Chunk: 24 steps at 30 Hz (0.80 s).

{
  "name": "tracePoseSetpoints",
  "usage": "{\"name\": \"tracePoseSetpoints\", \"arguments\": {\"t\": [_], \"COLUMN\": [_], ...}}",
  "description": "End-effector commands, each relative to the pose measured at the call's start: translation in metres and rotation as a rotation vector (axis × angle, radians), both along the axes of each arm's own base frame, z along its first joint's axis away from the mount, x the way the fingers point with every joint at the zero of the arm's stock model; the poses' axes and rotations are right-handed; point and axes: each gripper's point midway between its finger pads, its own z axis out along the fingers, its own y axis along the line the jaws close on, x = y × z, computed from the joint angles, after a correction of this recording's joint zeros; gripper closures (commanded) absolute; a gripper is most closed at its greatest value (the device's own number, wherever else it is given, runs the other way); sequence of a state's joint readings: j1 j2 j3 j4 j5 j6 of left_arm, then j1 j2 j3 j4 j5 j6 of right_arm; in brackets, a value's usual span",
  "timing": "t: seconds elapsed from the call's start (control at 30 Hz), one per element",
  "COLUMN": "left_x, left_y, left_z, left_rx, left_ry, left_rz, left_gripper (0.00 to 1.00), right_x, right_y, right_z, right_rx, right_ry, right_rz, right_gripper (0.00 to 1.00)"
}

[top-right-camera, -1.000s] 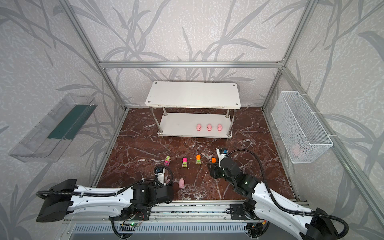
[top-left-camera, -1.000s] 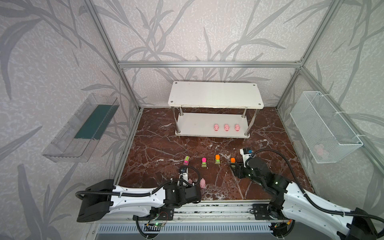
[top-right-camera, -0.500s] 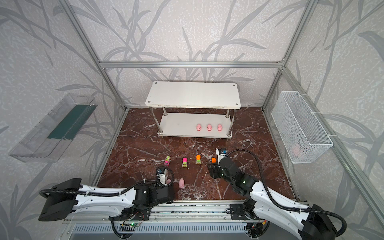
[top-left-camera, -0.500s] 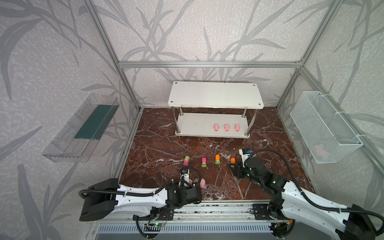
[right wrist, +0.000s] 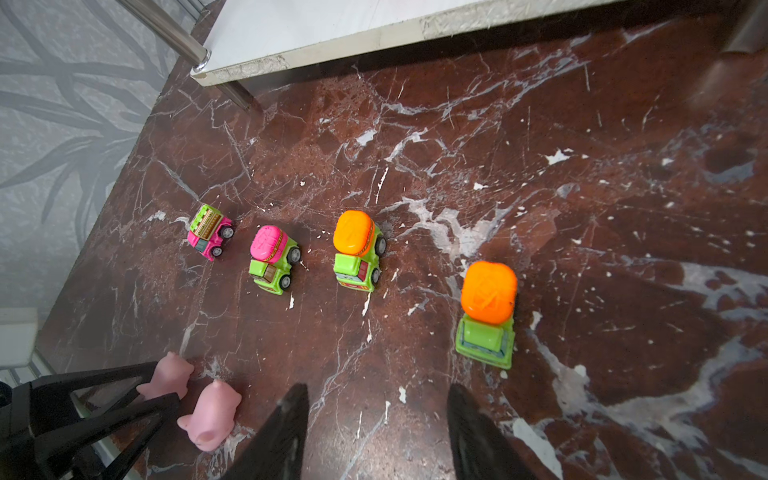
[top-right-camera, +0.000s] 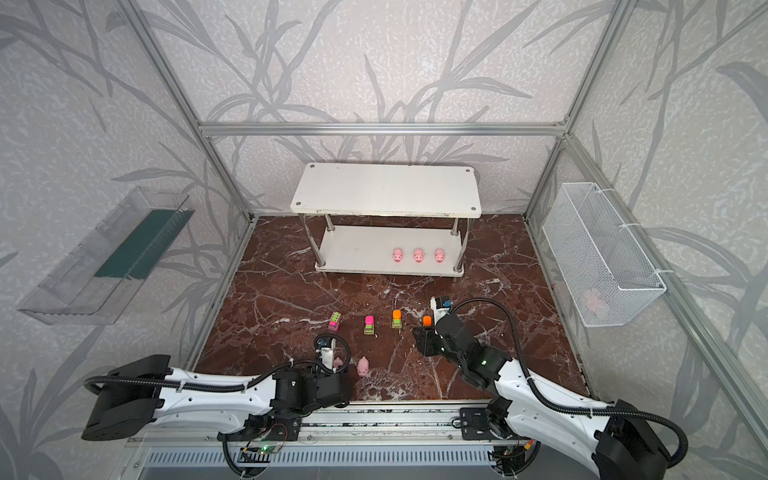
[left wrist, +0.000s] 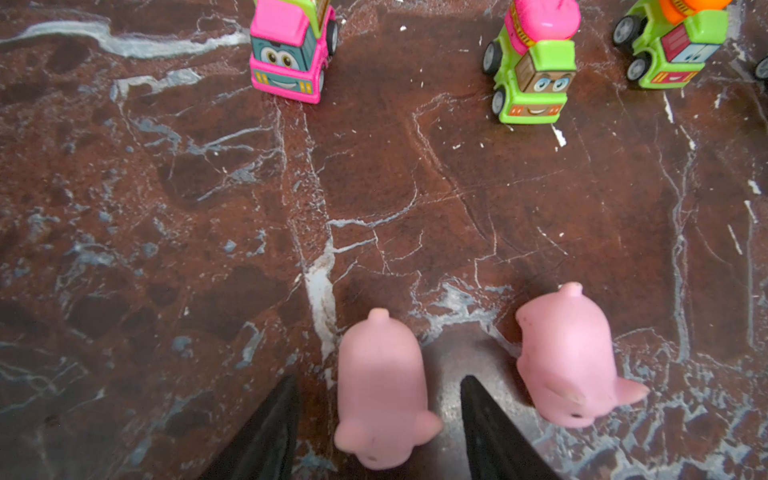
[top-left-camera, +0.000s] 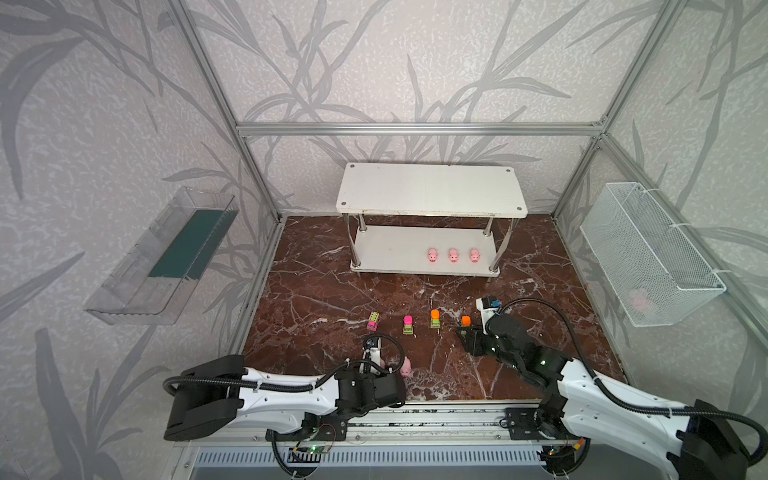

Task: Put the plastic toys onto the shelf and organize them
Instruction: 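Lower the left gripper over the pigs while the right gripper hovers by trucks, then close the left gripper on a pink pig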

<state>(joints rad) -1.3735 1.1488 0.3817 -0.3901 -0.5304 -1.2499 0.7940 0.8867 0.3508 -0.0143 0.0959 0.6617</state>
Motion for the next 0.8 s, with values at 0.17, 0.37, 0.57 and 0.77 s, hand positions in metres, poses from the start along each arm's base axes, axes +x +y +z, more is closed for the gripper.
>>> {"name": "tracePoseSetpoints", "arguments": {"t": [0.17,0.37,0.57,0.77], "left_x": [0.004,0.004,0.005,0.005], "left_y": [-0.004,-0.002,-0.003,-0.001], "left_z": [0.001,0.0,0.001,0.004], "left_rx": [0.017,0.019,0.018,0.021], "left_ry": [-0.013,-0.011,-0.01,-0.013], "left_rz": [0.005,0.009,0.01,0.012], "left_gripper": [0.48,0.56,0.63,0.65], "right_x": [0.001,0.001,0.001,0.002], "right_y": [0.004,0.005,0.004,0.006], "right_z": [-0.006,-0.01,-0.011,-0.013], "right_rx": [0.008,0.005,0.001,-0.002], "right_ry": [0.009,0.017,0.02,0.023], "right_rz": [0.0,0.0,-0.002,0.001], "right_gripper": [0.46,0.46,0.46,0.46]}}
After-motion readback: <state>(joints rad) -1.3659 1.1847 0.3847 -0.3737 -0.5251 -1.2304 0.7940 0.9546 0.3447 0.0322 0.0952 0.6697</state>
